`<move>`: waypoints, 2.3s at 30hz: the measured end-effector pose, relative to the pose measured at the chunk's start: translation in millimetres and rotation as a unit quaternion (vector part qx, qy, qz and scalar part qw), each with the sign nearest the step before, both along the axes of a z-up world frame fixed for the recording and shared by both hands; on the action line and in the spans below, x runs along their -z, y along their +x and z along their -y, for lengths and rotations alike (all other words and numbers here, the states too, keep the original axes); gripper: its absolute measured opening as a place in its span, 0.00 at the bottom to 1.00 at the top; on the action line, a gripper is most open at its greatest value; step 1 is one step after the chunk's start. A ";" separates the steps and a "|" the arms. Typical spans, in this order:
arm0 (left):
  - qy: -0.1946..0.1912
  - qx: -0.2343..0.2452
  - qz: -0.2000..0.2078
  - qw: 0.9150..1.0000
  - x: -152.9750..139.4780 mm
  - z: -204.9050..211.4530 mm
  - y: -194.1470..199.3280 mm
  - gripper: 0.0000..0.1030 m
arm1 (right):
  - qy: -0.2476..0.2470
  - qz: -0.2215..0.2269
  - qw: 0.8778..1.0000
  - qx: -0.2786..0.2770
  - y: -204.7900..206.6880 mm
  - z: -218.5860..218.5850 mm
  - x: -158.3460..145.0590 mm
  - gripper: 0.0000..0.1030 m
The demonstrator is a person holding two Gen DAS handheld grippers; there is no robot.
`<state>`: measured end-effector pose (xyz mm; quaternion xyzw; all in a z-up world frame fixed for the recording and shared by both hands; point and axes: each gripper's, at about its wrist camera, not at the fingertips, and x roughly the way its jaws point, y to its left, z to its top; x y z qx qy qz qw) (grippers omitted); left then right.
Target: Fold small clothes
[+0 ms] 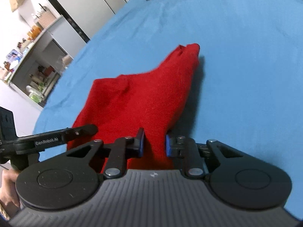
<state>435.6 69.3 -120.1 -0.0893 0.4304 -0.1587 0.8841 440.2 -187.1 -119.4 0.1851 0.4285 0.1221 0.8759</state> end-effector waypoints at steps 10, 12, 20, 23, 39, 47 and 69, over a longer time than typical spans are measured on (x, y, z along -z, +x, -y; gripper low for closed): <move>0.018 0.050 0.060 0.997 -83.0 33.9 -97.8 0.28 | 0.008 0.045 0.999 0.002 -102.2 44.8 -90.5 0.35; 0.022 0.061 0.070 0.995 -89.1 43.4 -124.9 0.28 | 0.014 0.042 0.999 0.007 -131.6 59.8 -96.6 0.35; 0.027 0.085 0.042 0.995 -34.9 77.4 -190.5 0.28 | -0.019 0.010 1.000 0.012 -223.4 89.6 -45.9 0.35; 0.039 0.078 0.024 0.996 -0.9 82.6 -204.6 0.28 | -0.029 -0.010 0.999 0.025 -238.5 95.9 -7.0 0.35; 0.092 0.025 0.060 0.994 28.1 52.1 -216.5 0.72 | -0.079 0.012 0.994 0.068 -258.8 114.0 19.9 0.71; 0.098 0.005 0.038 0.994 33.8 40.2 -216.6 0.68 | -0.095 0.025 0.992 0.082 -268.7 112.3 25.7 0.74; 0.171 -0.041 0.153 0.972 -138.8 52.4 -409.1 1.00 | -0.218 0.088 0.962 0.140 -459.1 20.5 -164.7 1.00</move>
